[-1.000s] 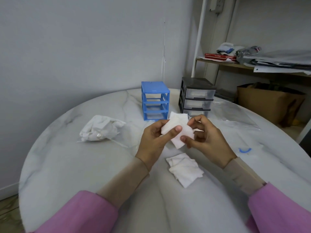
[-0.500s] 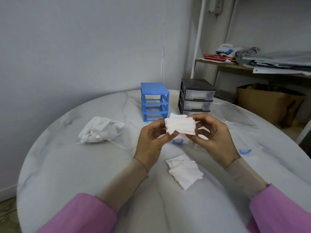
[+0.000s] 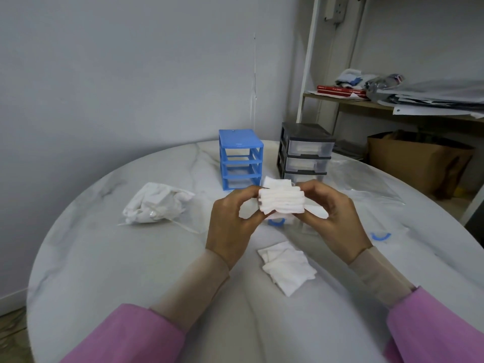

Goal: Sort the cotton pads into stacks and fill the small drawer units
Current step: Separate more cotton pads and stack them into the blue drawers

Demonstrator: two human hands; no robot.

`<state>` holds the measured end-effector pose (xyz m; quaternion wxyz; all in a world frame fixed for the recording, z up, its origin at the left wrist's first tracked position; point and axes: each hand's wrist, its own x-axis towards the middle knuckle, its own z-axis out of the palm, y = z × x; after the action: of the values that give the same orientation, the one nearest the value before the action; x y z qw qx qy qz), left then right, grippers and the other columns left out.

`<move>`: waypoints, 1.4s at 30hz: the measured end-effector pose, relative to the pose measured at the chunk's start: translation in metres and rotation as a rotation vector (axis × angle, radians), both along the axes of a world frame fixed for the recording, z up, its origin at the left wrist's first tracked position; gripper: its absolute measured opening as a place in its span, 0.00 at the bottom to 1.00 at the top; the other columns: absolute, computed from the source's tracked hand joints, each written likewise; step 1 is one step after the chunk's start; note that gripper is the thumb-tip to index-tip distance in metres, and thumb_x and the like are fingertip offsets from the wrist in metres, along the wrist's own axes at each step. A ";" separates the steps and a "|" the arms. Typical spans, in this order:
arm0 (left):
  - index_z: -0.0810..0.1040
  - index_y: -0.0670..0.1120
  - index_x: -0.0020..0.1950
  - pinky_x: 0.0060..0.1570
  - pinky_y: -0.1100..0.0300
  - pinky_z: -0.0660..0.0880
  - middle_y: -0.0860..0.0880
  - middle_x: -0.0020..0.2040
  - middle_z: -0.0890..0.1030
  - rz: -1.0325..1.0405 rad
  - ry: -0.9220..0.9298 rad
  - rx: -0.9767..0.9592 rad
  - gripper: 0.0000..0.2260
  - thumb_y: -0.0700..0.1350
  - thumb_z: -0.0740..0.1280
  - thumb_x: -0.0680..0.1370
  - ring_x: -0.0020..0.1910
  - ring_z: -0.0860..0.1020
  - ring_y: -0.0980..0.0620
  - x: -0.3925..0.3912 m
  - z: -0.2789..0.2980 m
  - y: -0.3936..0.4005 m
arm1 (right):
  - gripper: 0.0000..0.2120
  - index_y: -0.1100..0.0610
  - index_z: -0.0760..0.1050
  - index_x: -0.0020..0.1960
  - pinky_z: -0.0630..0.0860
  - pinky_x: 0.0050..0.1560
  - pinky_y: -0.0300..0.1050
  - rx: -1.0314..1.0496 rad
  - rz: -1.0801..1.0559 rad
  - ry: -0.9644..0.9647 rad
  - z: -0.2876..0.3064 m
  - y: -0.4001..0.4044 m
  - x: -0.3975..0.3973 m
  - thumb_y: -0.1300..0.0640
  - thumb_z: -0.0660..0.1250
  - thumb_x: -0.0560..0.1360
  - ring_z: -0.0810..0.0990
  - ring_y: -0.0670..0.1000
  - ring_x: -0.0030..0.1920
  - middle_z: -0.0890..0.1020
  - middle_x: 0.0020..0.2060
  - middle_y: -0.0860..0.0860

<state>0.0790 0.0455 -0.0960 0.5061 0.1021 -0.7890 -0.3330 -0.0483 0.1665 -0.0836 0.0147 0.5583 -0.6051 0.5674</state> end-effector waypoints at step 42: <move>0.66 0.47 0.60 0.56 0.75 0.66 0.56 0.56 0.75 -0.259 -0.144 0.179 0.09 0.44 0.55 0.81 0.56 0.73 0.65 -0.011 -0.009 0.017 | 0.15 0.57 0.62 0.66 0.66 0.61 0.27 0.122 0.160 -0.031 -0.012 -0.012 0.020 0.60 0.56 0.80 0.70 0.31 0.61 0.72 0.61 0.44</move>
<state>0.0676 0.0630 -0.1054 0.3899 0.0681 -0.7970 -0.4562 -0.0280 0.1548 -0.0955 -0.0742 0.5960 -0.5922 0.5372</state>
